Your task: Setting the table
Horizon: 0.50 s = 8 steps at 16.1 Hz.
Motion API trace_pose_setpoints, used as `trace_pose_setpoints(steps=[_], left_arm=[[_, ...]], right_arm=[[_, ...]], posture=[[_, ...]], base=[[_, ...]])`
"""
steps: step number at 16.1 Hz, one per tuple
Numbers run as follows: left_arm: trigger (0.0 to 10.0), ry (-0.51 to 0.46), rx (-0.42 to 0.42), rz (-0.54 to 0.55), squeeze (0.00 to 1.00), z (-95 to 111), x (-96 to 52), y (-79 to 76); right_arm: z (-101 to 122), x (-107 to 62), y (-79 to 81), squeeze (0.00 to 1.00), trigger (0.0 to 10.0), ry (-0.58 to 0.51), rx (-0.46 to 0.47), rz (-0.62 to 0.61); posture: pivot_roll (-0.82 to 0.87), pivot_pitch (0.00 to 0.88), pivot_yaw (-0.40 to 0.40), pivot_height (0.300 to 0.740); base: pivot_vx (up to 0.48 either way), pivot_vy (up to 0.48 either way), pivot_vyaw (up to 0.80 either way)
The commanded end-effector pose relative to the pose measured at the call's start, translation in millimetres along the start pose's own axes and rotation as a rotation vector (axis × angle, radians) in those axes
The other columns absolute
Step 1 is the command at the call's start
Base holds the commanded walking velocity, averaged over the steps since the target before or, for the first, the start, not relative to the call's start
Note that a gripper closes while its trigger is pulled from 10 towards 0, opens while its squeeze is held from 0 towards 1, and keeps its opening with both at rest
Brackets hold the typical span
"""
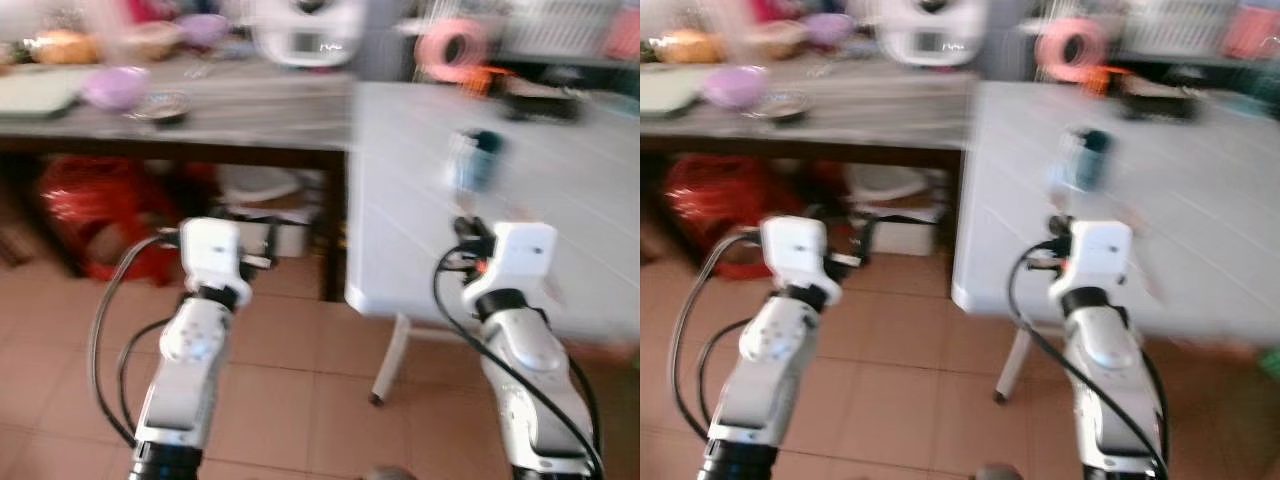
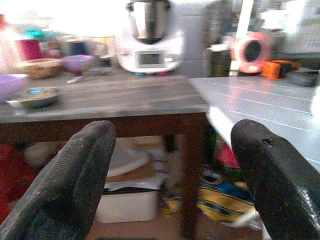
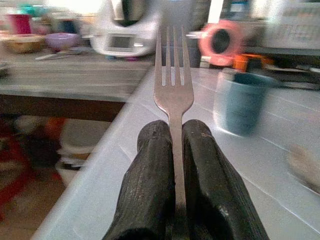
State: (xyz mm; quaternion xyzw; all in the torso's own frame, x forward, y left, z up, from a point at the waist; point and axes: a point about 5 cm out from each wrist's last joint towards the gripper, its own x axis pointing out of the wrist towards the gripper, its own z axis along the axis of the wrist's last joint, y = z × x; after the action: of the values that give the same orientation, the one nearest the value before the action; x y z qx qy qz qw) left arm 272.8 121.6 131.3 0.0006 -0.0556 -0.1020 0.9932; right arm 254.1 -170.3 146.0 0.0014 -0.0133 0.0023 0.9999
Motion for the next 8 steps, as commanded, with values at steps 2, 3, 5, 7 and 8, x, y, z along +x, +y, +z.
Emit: trace_pose_setpoints(steps=[2, 3, 5, 7, 8], left_arm=[[10.0, 0.003, 0.030, 0.054, 0.00, -0.5, -1.2, 15.2], [10.0, 0.013, 0.021, 0.074, 0.00, -2.3, -0.5, 17.7], [10.0, 0.014, 0.019, 0.084, 0.00, -3.0, 0.2, 18.7], [10.0, 0.013, 0.028, 0.064, 0.00, -3.1, 1.3, 16.4], [10.0, 0.011, 0.037, 0.058, 0.00, -3.0, 1.6, 15.4]], right_arm=[[7.4, 2.3, 13.0, 0.00, 10.0, -0.036, 0.020, 0.058], [8.1, 2.5, 14.3, 0.00, 10.0, -0.042, 0.023, 0.069], [8.3, 2.8, 14.9, 0.00, 10.0, -0.045, 0.022, 0.077], [6.7, 2.6, 15.9, 0.00, 10.0, -0.039, 0.023, 0.080], [6.3, 2.2, 16.4, 0.00, 10.0, -0.038, 0.021, 0.080]], posture=[[-0.01, 0.000, 0.000, 0.740], [-0.01, 0.000, 0.001, 0.740], [-0.01, 0.000, 0.003, 0.740], [-0.01, 0.000, 0.005, 0.740], [-0.01, 0.000, 0.006, 0.740]], base=[[0.480, 0.000, 0.63], [0.405, 0.255, 0.63], [0.392, 0.276, 0.60], [0.319, 0.360, 0.00], [0.319, 0.360, 0.00]])
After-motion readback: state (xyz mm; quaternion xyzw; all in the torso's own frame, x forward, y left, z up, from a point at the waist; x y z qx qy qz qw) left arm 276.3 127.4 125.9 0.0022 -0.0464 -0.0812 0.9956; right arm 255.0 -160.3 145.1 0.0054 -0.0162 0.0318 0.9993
